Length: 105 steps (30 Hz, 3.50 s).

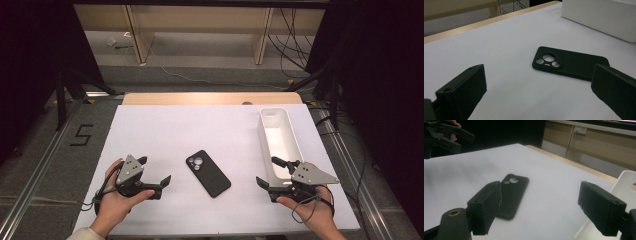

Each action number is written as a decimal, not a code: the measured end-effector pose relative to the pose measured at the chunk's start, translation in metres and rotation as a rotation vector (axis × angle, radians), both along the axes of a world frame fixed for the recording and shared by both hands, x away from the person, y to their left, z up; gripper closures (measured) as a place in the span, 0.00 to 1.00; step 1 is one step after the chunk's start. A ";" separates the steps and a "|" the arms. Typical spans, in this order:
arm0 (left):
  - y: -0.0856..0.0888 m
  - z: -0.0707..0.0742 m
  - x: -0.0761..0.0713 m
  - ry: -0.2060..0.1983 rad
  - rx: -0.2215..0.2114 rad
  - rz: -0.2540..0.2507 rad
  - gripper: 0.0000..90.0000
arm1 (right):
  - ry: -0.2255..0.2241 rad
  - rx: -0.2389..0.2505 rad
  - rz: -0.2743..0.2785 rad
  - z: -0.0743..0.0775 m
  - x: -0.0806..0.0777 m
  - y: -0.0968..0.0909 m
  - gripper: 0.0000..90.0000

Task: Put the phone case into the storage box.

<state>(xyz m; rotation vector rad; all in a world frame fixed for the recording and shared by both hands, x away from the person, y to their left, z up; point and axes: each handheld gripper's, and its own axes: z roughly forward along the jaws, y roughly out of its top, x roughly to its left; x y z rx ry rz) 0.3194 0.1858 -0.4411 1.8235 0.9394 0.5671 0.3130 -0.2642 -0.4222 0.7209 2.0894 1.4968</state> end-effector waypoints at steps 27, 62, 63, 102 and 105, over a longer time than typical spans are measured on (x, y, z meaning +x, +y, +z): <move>-0.001 0.003 0.001 -0.017 -0.003 0.000 0.06 | -0.002 0.016 -0.001 0.000 0.000 0.001 0.22; -0.028 0.007 0.006 0.013 0.070 -0.070 1.00 | 0.001 0.010 -0.003 -0.001 -0.001 0.003 0.24; -0.029 0.007 0.006 0.014 0.074 -0.072 1.00 | 0.000 0.012 -0.005 -0.001 -0.001 0.003 0.24; -0.074 -0.020 0.015 0.132 0.172 -0.187 1.00 | 0.008 0.007 0.003 -0.002 0.000 0.004 0.24; -0.076 -0.023 0.015 0.140 0.181 -0.191 1.00 | 0.005 0.008 0.005 -0.002 0.000 0.004 0.24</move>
